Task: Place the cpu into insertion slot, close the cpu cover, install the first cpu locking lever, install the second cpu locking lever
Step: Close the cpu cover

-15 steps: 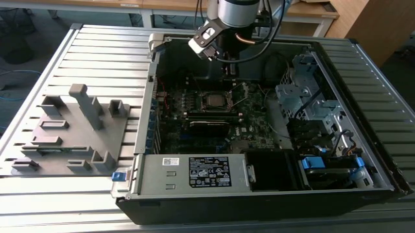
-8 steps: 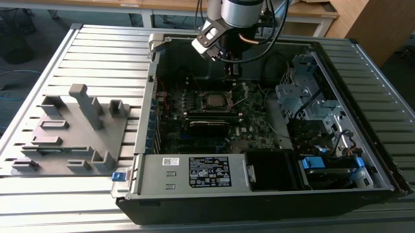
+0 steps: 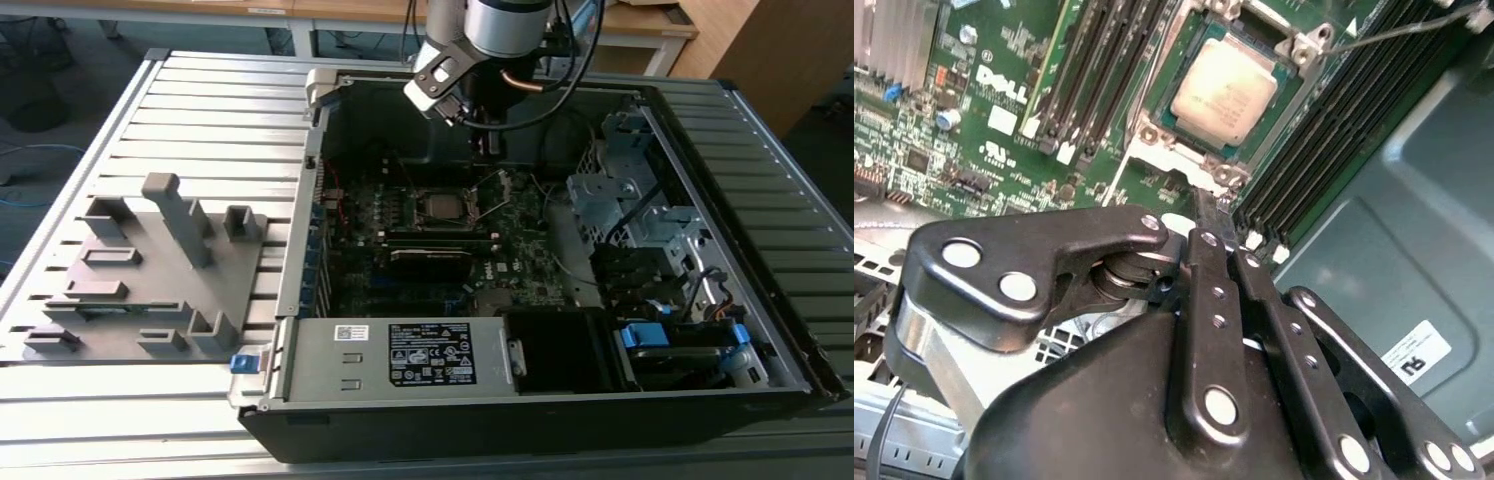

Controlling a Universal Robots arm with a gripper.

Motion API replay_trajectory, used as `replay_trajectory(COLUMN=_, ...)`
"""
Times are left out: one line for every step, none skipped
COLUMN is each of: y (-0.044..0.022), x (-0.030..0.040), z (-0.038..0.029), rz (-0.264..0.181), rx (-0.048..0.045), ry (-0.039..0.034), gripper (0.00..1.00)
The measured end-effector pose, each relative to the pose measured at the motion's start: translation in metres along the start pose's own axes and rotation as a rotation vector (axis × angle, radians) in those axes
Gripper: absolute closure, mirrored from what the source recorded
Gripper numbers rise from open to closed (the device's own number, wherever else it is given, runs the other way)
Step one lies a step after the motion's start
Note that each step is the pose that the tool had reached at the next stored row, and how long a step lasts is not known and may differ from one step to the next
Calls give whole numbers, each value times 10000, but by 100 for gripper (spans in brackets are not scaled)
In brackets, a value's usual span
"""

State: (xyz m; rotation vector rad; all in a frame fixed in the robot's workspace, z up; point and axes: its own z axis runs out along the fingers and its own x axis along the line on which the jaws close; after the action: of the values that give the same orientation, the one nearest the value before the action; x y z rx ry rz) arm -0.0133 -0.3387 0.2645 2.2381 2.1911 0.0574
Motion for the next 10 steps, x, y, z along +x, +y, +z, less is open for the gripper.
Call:
replay_trajectory(y=17, x=0, z=1, rz=0, rx=0, ry=0, gripper=90)
replay_trajectory(y=34, x=1, z=1, rz=0, rx=0, ry=0, gripper=90)
replay_trajectory(y=54, x=1, z=2, rz=-1, rx=0, ry=-1, gripper=90)
replay_trajectory(y=71, x=1, z=2, rz=0, rx=1, ry=-1, gripper=90)
replay_trajectory(y=87, x=2, z=3, rz=0, rx=0, ry=-1, gripper=90)
replay_trajectory(y=102, x=2, z=3, rz=0, rx=0, ry=-1, gripper=90)
replay_trajectory(y=118, x=3, z=4, rz=0, rx=0, ry=-1, gripper=90)
replay_trajectory(y=134, x=3, z=4, rz=0, rx=0, ry=-1, gripper=90)
replay_trajectory(y=150, x=3, z=5, rz=-1, rx=0, ry=-1, gripper=90)
replay_trajectory(y=163, x=4, z=5, rz=-1, rx=0, ry=-1, gripper=90)
